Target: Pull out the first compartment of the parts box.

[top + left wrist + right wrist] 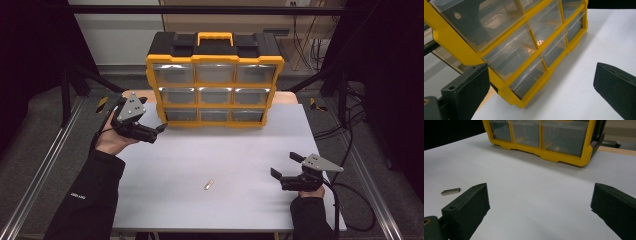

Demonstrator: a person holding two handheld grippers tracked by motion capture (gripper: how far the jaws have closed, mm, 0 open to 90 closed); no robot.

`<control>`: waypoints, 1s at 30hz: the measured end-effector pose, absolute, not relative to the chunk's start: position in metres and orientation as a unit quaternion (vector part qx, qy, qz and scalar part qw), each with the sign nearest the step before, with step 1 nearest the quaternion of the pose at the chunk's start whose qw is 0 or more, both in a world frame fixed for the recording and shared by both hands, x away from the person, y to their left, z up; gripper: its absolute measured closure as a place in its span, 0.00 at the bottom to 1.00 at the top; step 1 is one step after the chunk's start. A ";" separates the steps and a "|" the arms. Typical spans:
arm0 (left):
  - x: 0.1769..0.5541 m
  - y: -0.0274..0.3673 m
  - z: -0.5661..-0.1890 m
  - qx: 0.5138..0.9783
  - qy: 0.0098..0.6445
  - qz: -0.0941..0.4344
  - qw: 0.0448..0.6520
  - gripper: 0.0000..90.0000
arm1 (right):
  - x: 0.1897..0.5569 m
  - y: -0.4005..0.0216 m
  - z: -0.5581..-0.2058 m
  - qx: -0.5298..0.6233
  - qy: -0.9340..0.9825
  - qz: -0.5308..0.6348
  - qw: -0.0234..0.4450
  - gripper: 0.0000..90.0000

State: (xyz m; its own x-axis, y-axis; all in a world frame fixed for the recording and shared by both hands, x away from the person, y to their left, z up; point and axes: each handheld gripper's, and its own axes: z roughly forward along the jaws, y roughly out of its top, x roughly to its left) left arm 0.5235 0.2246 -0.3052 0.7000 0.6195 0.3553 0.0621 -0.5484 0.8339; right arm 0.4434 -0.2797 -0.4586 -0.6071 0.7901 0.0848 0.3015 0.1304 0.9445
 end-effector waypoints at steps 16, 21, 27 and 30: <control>0.529 0.216 -0.294 0.822 0.189 0.351 0.407 0.00 | 0.443 -0.280 -0.459 0.380 0.717 0.538 0.227 0.02; 0.532 0.212 -0.292 0.826 0.183 0.357 0.396 0.00 | 0.443 -0.280 -0.459 0.381 0.717 0.538 0.226 0.02; 0.535 0.207 -0.287 0.829 0.174 0.365 0.387 0.00 | 0.443 -0.280 -0.459 0.381 0.717 0.537 0.227 0.02; 0.537 0.205 -0.286 0.830 0.171 0.368 0.383 0.00 | 0.443 -0.280 -0.459 0.381 0.717 0.538 0.227 0.02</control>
